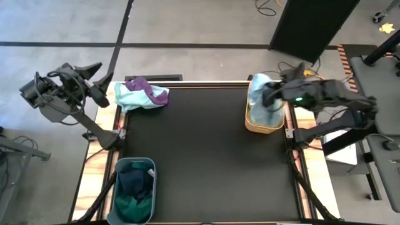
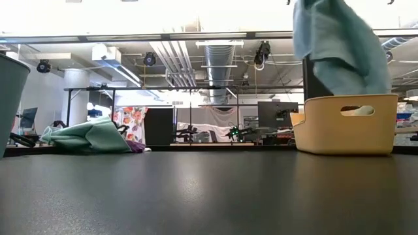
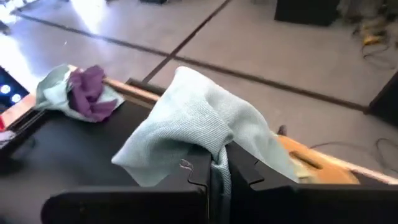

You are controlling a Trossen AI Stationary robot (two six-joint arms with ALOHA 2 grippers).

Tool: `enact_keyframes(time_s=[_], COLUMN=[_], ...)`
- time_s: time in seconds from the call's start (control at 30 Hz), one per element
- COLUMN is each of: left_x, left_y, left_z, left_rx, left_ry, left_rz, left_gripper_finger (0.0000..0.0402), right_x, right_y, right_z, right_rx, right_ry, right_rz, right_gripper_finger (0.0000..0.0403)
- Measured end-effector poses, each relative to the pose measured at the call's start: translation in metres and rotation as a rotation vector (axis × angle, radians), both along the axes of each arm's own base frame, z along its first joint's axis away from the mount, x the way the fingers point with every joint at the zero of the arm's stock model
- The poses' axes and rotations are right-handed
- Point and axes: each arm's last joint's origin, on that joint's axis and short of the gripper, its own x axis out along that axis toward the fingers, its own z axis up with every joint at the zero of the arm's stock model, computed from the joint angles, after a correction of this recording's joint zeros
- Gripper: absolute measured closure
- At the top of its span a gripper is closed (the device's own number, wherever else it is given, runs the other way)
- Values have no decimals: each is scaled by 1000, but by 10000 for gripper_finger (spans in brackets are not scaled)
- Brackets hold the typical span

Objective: Sort microfiber towel by color & place in baskets
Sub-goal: Put the bottom light blue microfiber towel into the yellow bin

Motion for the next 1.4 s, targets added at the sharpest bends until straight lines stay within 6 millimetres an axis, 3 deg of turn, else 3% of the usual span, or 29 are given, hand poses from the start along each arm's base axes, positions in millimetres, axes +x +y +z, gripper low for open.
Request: enact_keyframes(time_s=[0.2,0.37,0.53,0.6,0.7,0.8,1.0,1.17,1.4], left_x=[2,3,7,11,24,40,74,92,105], left_y=[-2,-2,-5,-9,-22,-39,-71,-75,-47], left_z=[0,1,1,-1,-3,-5,-3,13,20], left_rx=[-8,-25,-55,-122,-263,-357,-310,-78,0], left_ry=[-11,-31,-32,3,70,117,155,108,100], left_rz=[8,9,-18,-105,-294,-450,-681,-590,-393], left_gripper_finger=[135,135,135,135,135,135,135,135,135], right_x=[20,5,-24,-25,-16,-9,-9,-9,-4], right_y=[0,-1,-1,-1,1,1,-8,-31,-80], right_z=[-2,2,-16,-24,-41,-68,-120,-158,-204], right_rx=[-11,-72,-10,25,134,270,416,619,714], right_ry=[-35,42,245,227,156,226,379,421,385], right_rz=[29,16,-101,-127,-83,-89,-215,-301,-298], right_gripper_finger=[390,390,390,390,390,390,390,390,390])
